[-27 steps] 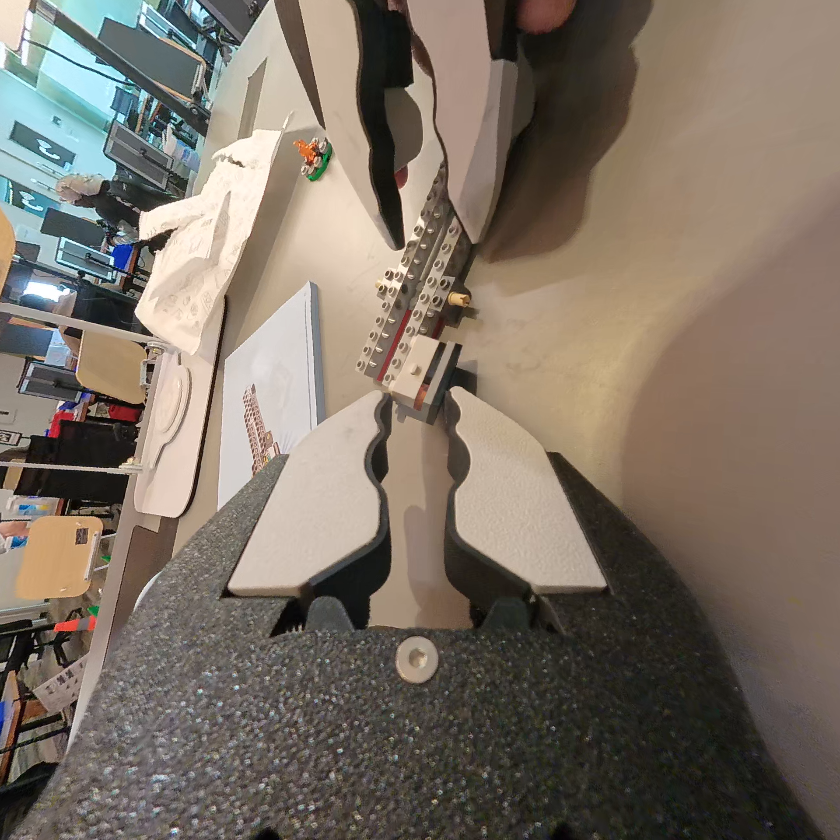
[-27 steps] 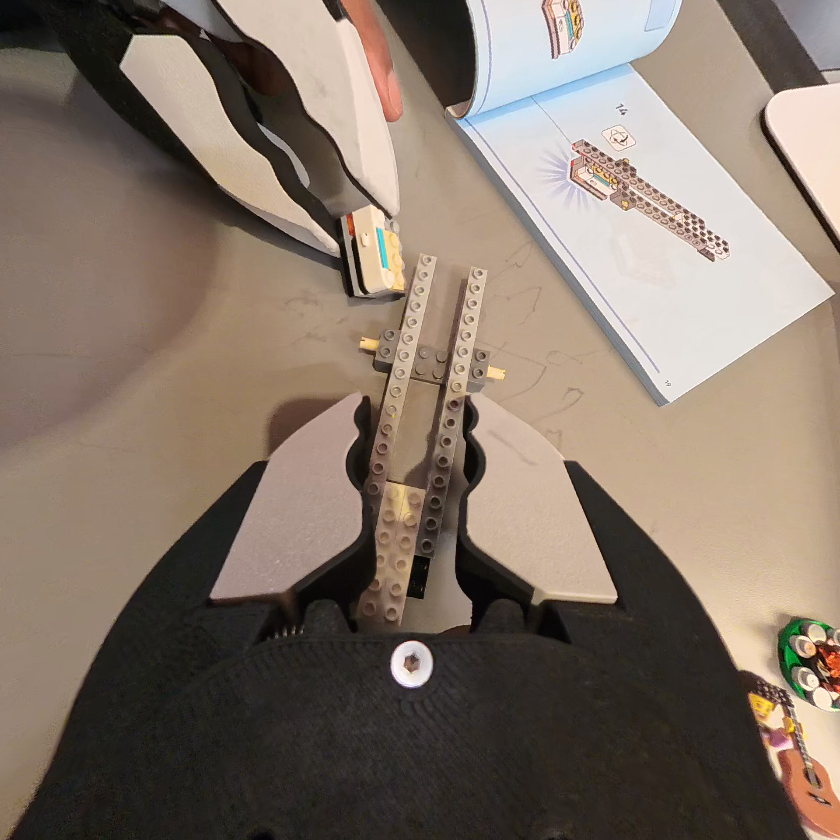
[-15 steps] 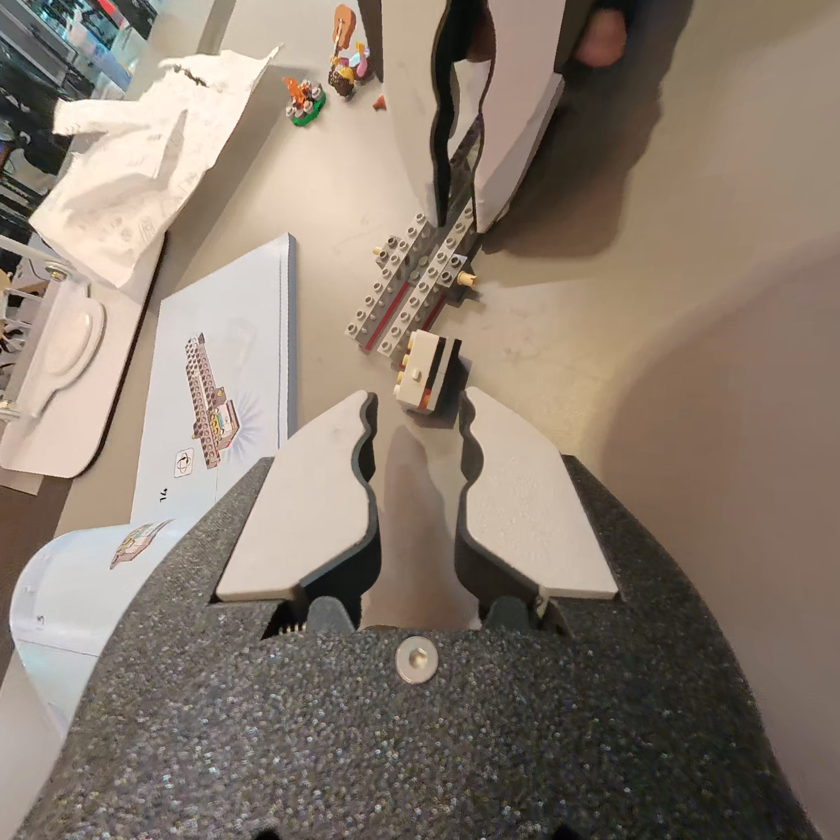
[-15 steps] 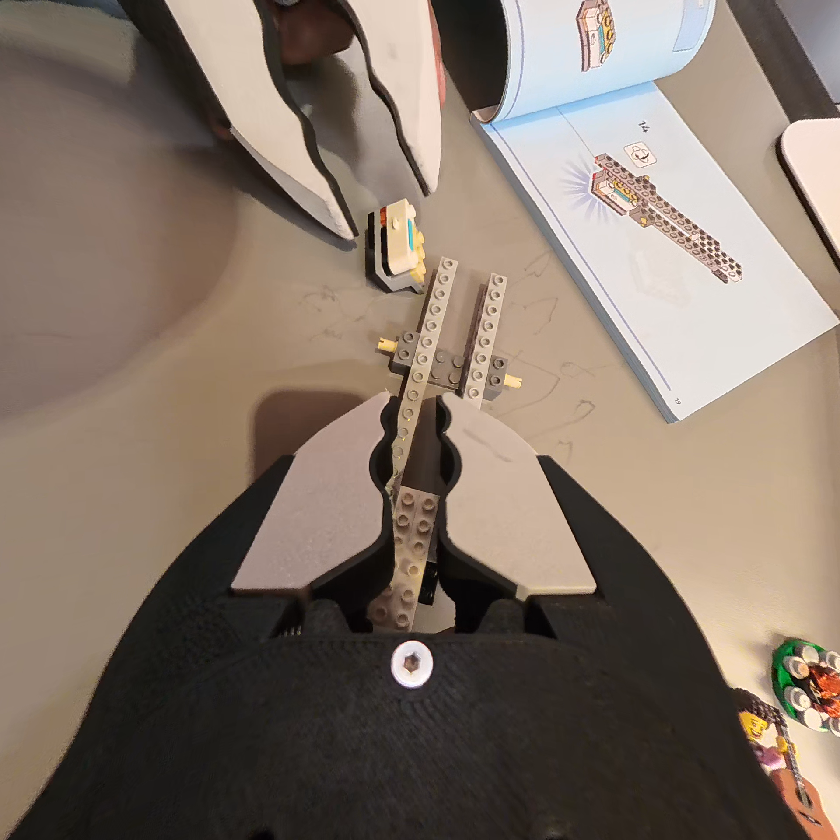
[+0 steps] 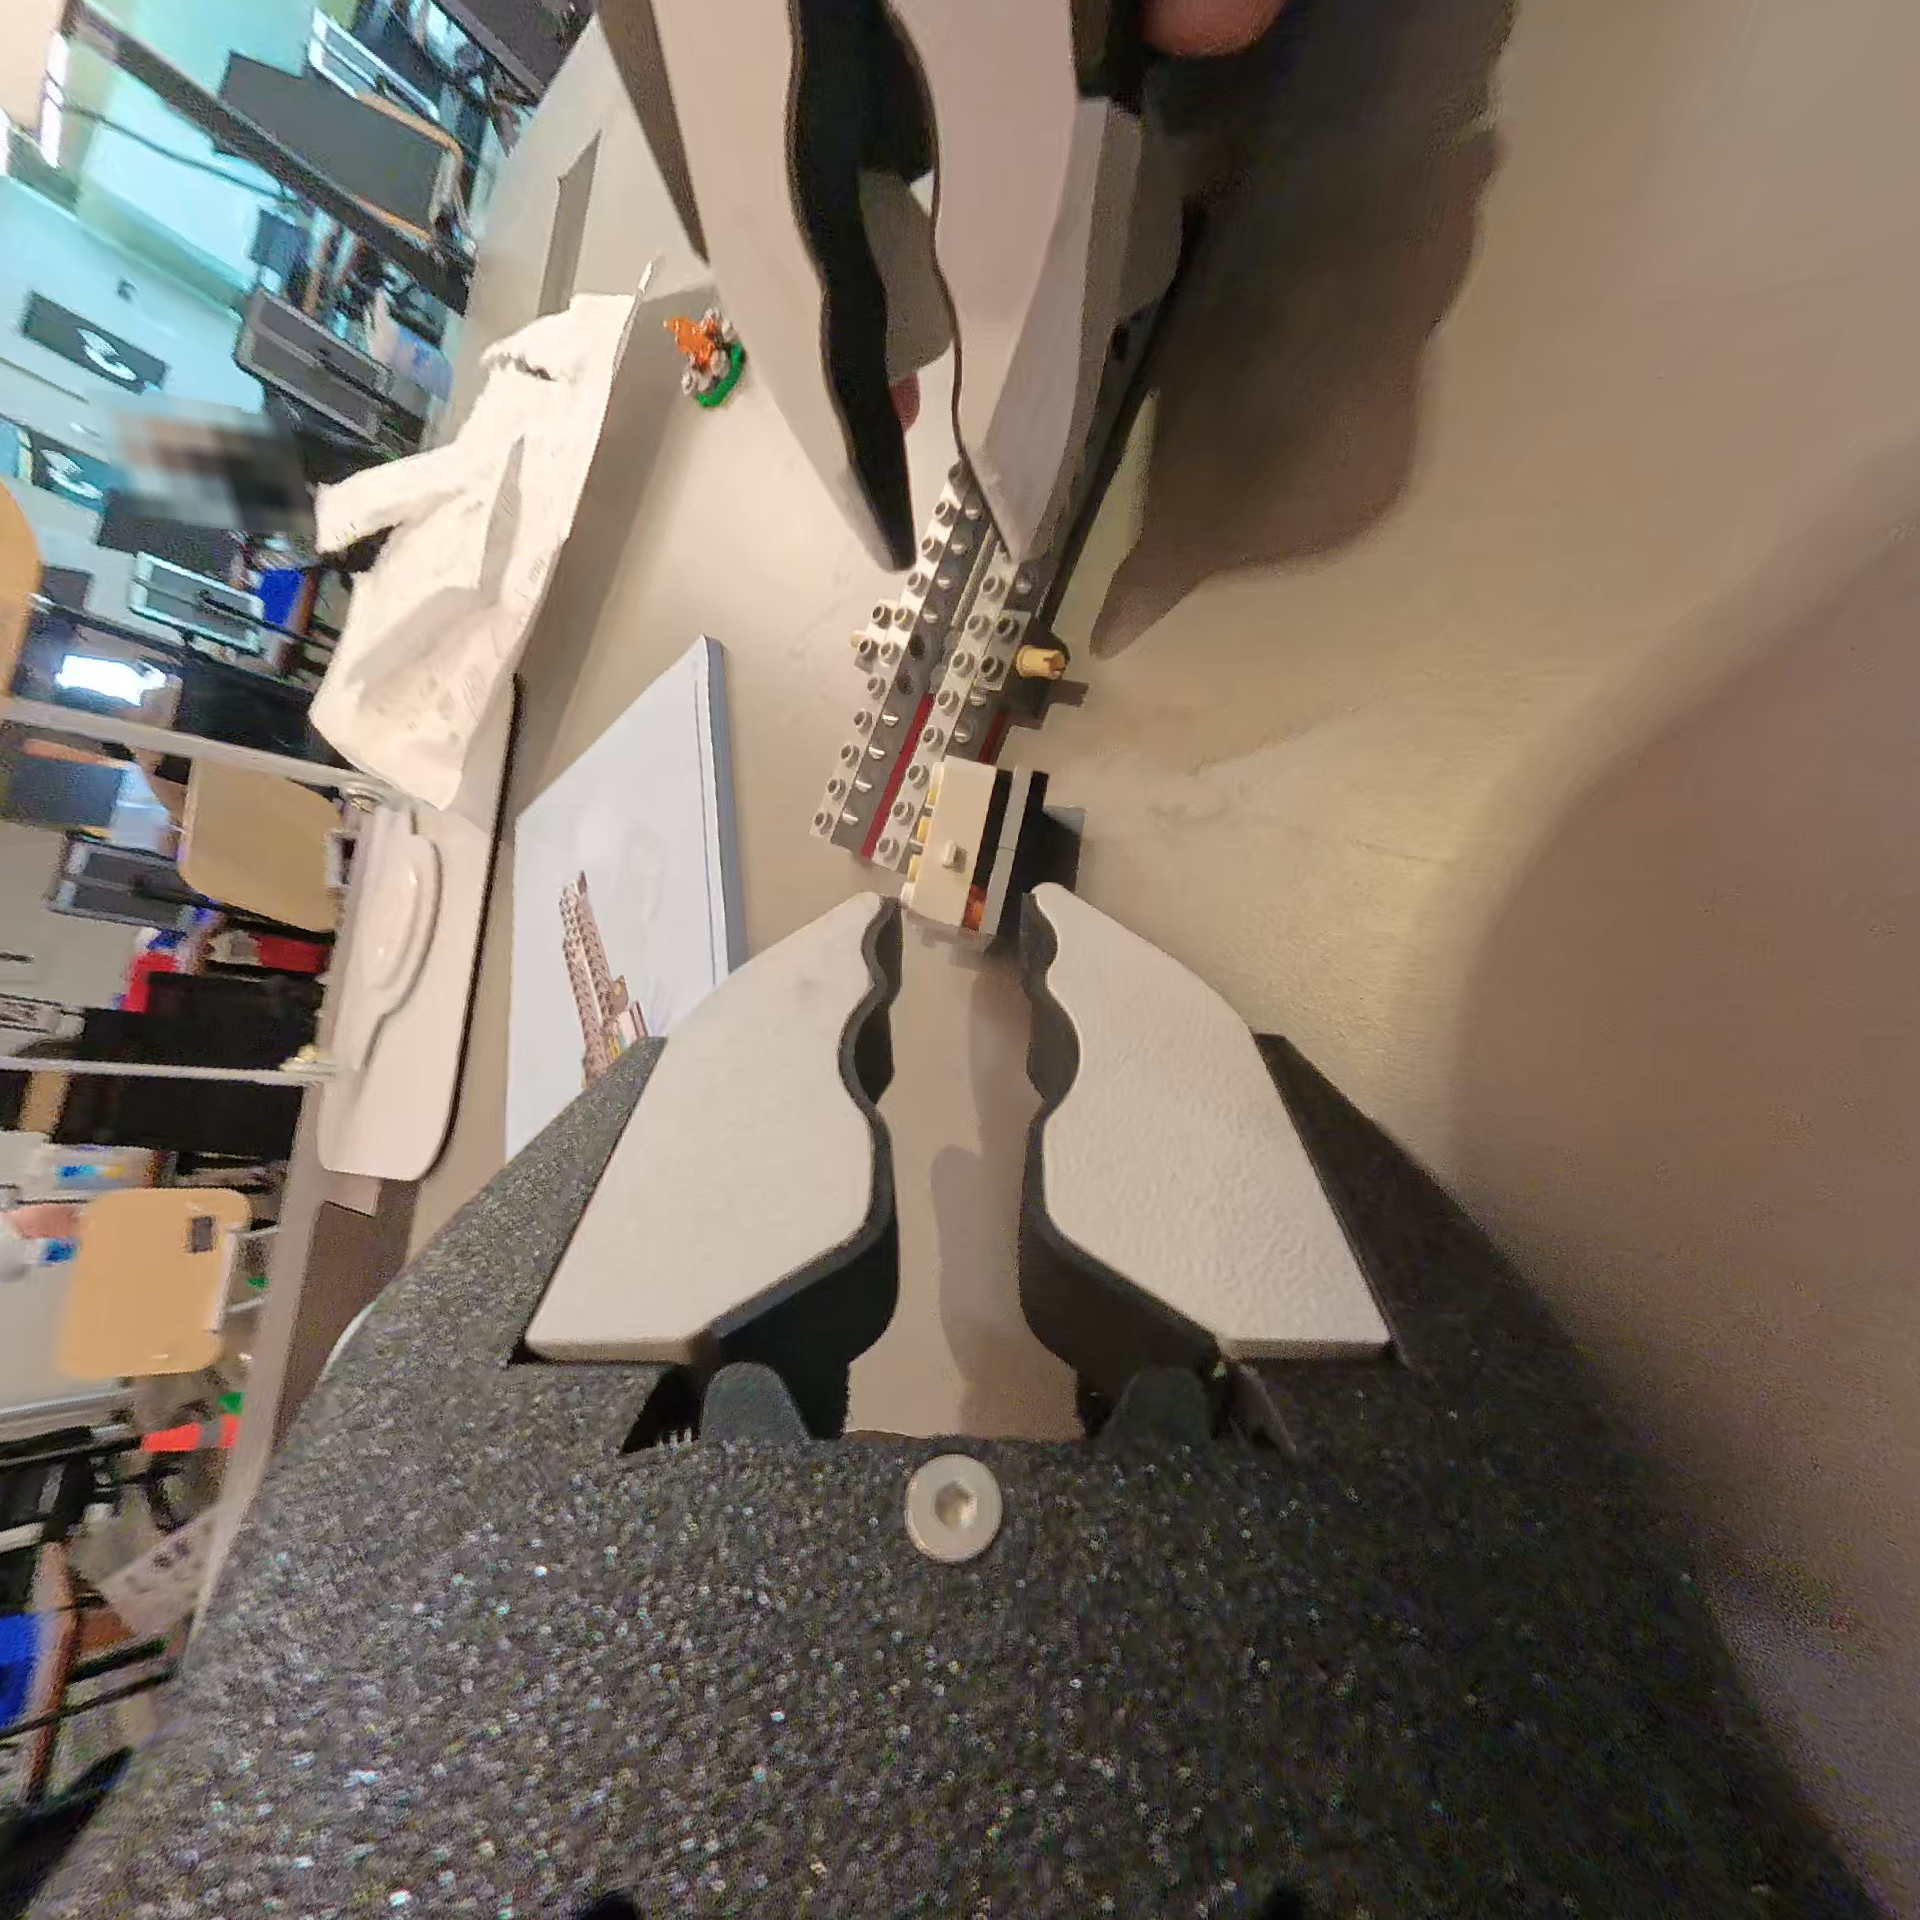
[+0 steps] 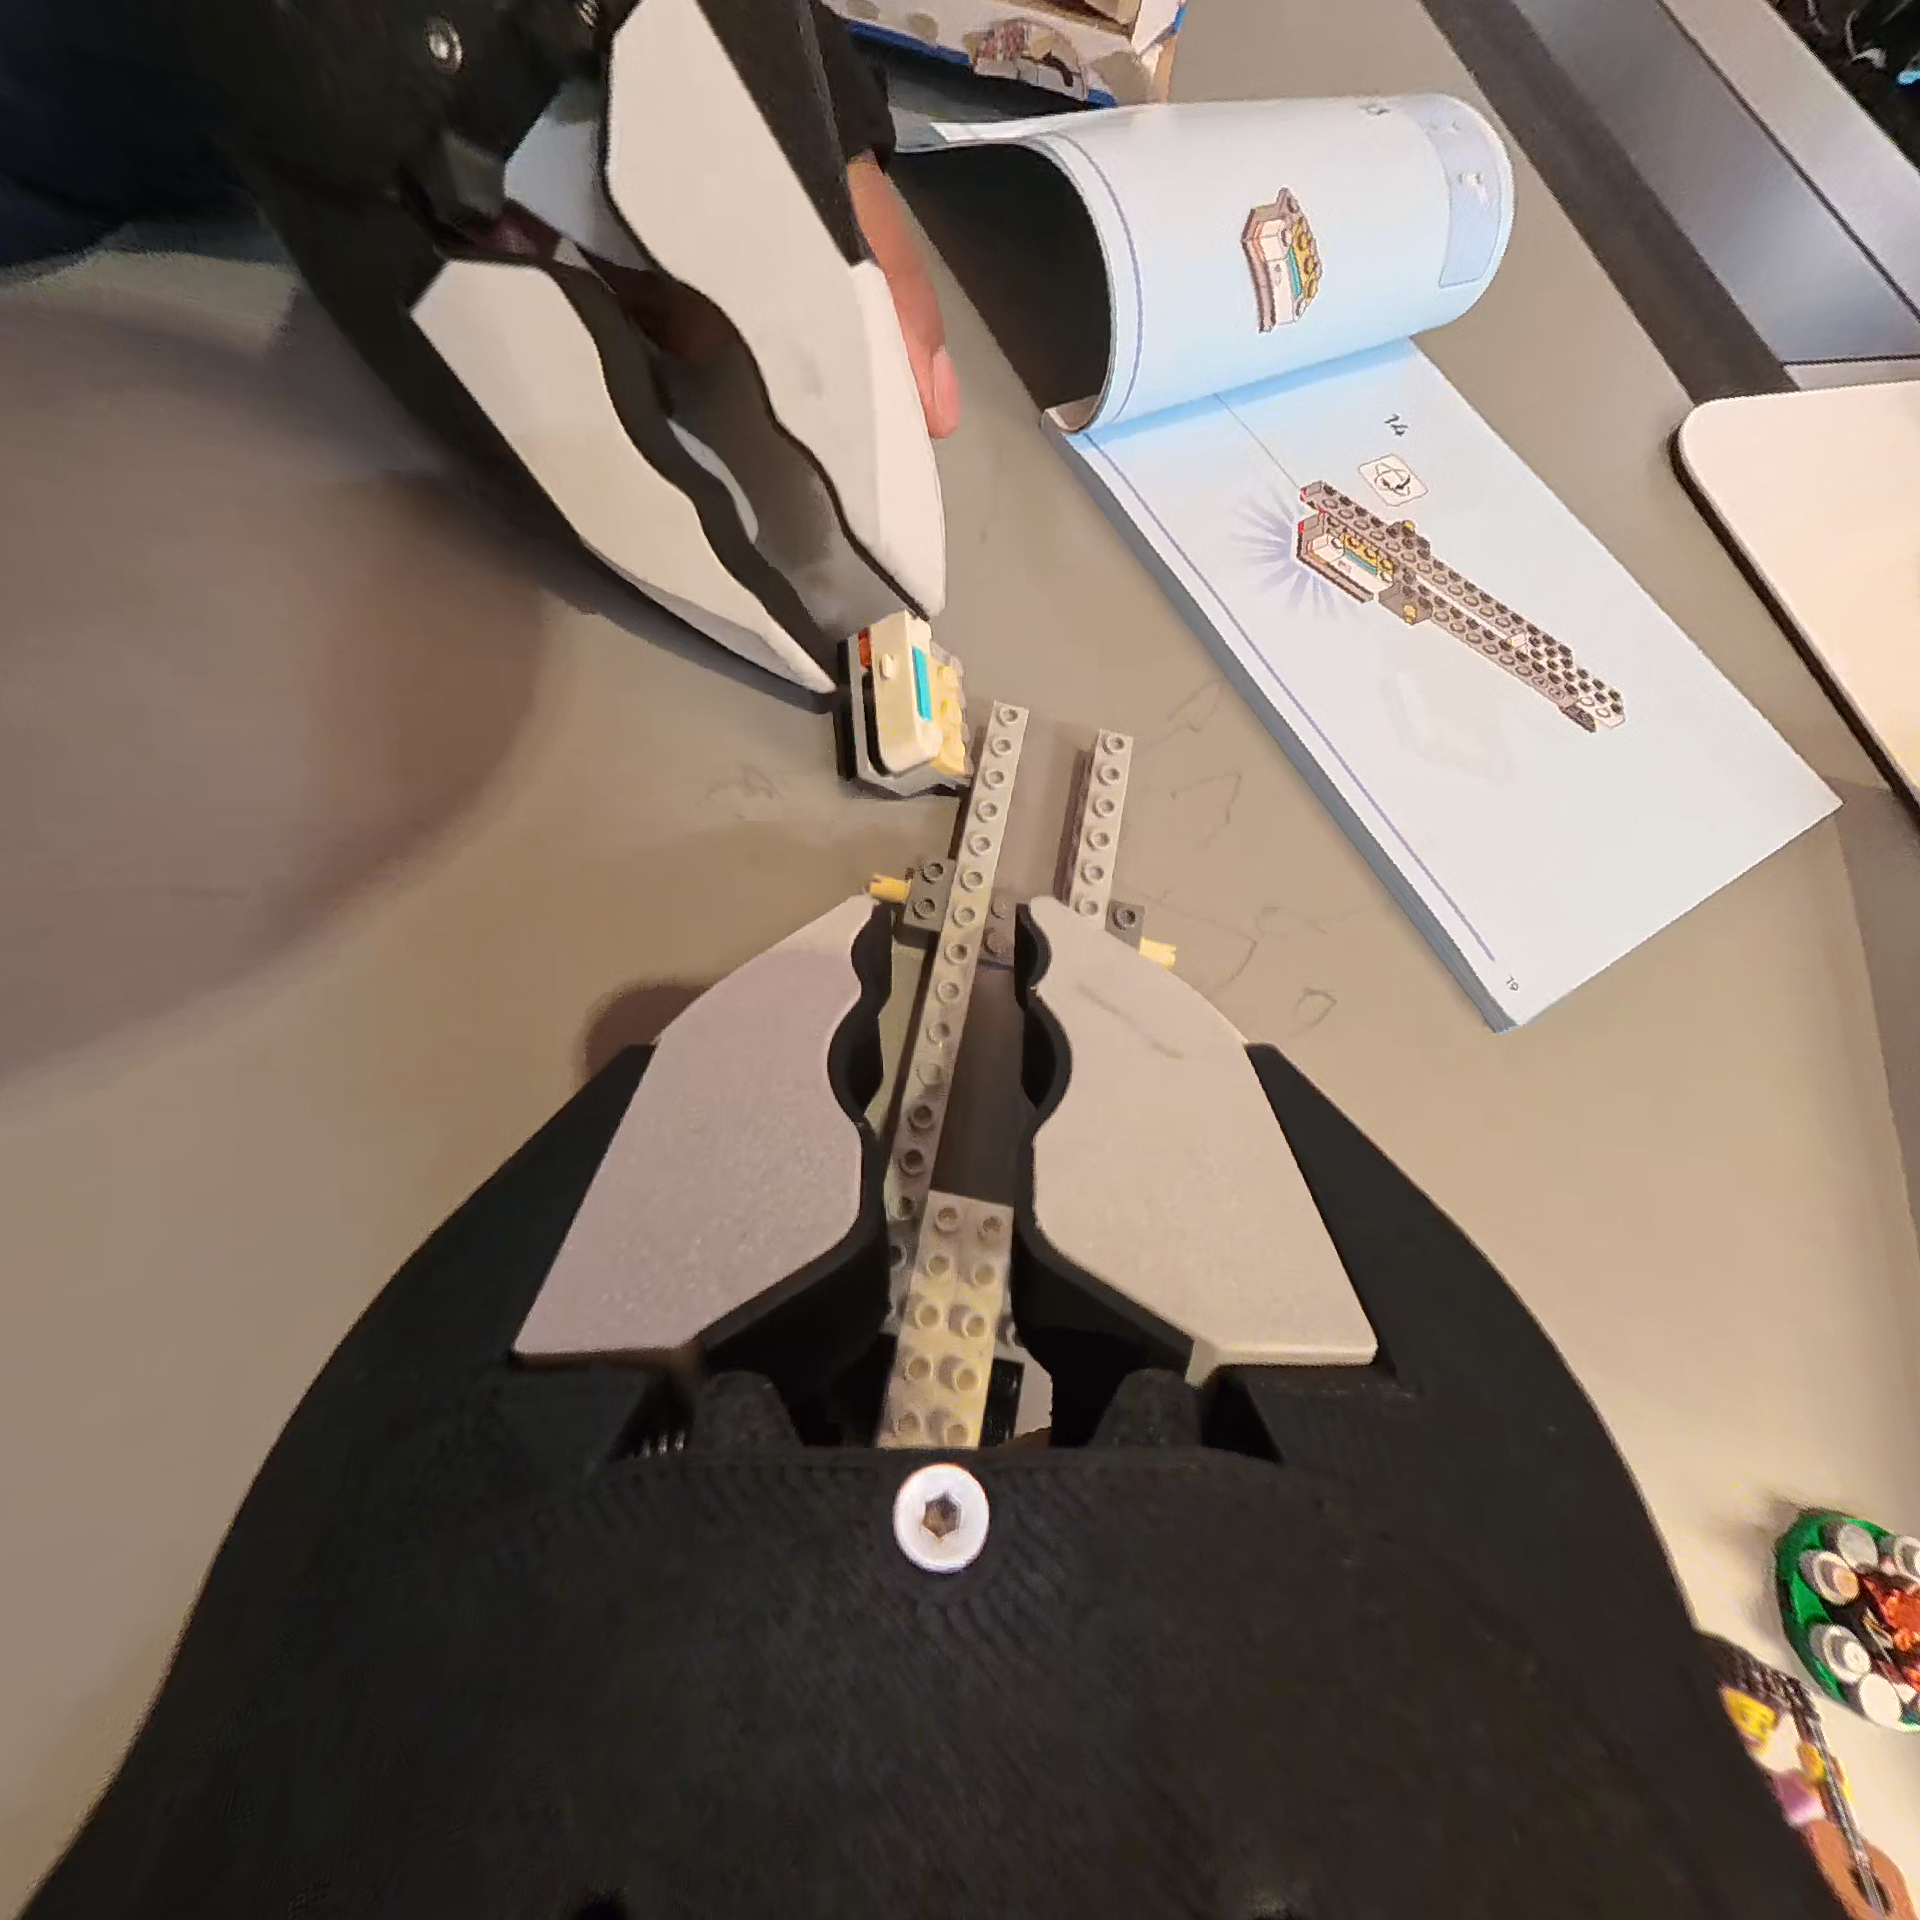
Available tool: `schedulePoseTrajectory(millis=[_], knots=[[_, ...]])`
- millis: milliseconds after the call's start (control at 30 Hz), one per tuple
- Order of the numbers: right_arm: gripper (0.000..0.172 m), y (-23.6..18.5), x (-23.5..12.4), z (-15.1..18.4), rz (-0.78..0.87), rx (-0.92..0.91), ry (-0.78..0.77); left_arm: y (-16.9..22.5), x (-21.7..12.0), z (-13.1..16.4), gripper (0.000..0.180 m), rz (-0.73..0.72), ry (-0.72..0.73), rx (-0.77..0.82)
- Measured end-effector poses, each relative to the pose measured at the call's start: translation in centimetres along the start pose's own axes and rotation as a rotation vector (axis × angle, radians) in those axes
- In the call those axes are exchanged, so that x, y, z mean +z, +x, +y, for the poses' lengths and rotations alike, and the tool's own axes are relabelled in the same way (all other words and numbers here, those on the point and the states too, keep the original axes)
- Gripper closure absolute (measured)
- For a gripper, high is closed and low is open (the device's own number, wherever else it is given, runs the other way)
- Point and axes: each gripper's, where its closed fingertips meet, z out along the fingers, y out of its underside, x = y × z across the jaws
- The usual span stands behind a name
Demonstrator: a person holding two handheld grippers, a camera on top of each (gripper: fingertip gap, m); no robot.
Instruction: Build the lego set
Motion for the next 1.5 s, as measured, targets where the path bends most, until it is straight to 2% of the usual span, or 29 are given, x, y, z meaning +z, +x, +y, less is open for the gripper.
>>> schedulePoseTrajectory(millis=[133,300,433,600,700,833,933,1067,1300,1500], knots=[[0.147,-0.5,0.8,-0.6,0.010,-0.010,-0.005,0.1,0.1,-0.6,0.159,-0.030,0.021,0.060],[0.147,0.5,0.6,-0.6,0.064,0.002,-0.048,-0.5,-0.1,-0.8,0.159,-0.060,0.054,0.059],[0.152,0.6,0.2,0.8,0.076,-0.069,-0.149,-0.6,-0.2,-1.0,0.159,-0.063,0.068,0.067],[0.154,2.0,-1.1,2.2,0.127,-0.115,-0.179,0.1,-0.1,-0.6,0.159,-0.013,0.049,0.059],[0.149,1.7,-1.0,0.9,0.096,-0.089,-0.101,0.1,0.0,-0.5,0.159,0.004,0.061,0.035],[0.147,0.0,1.0,-2.5,0.002,-0.048,-0.006,0.3,-0.2,-0.8,0.160,0.006,0.087,0.052],[0.145,-1.2,3.0,-3.3,-0.081,-0.065,-0.080,0.6,-0.3,-1.1,0.160,0.002,0.098,0.095],[0.148,-1.9,4.2,-2.7,-0.135,-0.050,-0.181,0.9,-0.3,-1.1,0.160,0.002,0.093,0.133],[0.145,-1.1,4.0,-0.6,-0.020,-0.100,-0.294,-0.2,-0.9,-1.1,0.163,-0.019,0.119,0.058],[0.142,0.0,2.9,-2.4,0.047,-0.043,-0.150,-0.8,-0.8,-0.4,0.163,-0.027,0.114,-0.004]])
